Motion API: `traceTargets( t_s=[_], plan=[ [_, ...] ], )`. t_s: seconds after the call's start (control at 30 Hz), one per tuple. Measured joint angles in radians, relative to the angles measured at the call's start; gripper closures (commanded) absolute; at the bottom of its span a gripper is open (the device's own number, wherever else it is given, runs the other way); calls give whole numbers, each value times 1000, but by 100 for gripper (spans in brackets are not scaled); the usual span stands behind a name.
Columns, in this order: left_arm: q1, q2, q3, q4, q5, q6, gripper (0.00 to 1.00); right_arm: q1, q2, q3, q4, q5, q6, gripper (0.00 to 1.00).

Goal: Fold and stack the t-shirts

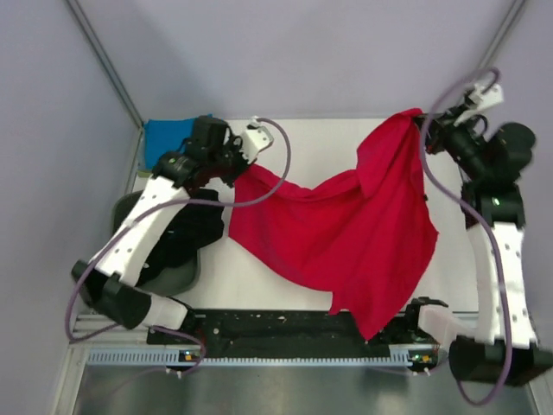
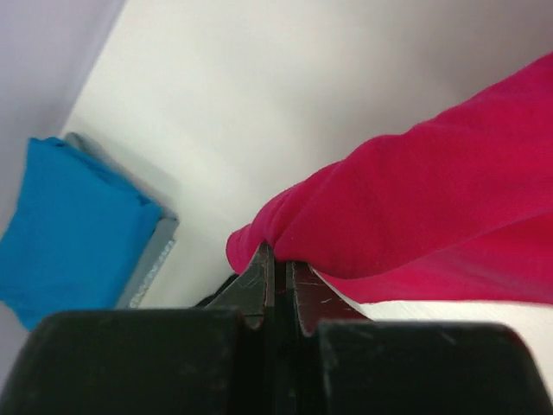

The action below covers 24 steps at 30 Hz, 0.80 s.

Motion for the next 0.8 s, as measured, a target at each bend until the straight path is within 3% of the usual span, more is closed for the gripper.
traceTargets(
  t_s=[0.07,0.1,0.13,0.2,0.23,0.27,0.4,0.47,0.57,0.73,0.8],
  plan=[
    [0,134,-2,48,-5,-1,100,0,154,-45,52,7,7,100],
    [0,206,4,75,-12,-3,100,0,243,-44,68,17,12,90],
    [0,281,18,92,-22,-6,78,0,337,-37,81,34,17,83],
    [0,422,76,103,-44,-14,38,0,511,16,40,78,37,56],
    [0,502,133,95,-60,-24,29,0,592,69,-1,104,50,46],
    [0,576,198,96,-75,-37,19,0,653,121,-39,128,64,41],
    [0,695,321,114,-127,-61,16,0,865,443,-256,256,114,29],
    [1,665,294,135,-148,-51,16,0,853,463,-300,303,134,29],
    [1,529,140,189,-139,5,19,0,732,332,-340,383,155,29],
    [1,212,-188,209,-78,169,21,0,435,-72,-412,470,198,28],
    [-1,141,-287,209,-75,211,31,7,353,-217,-410,487,220,28]
  ],
)
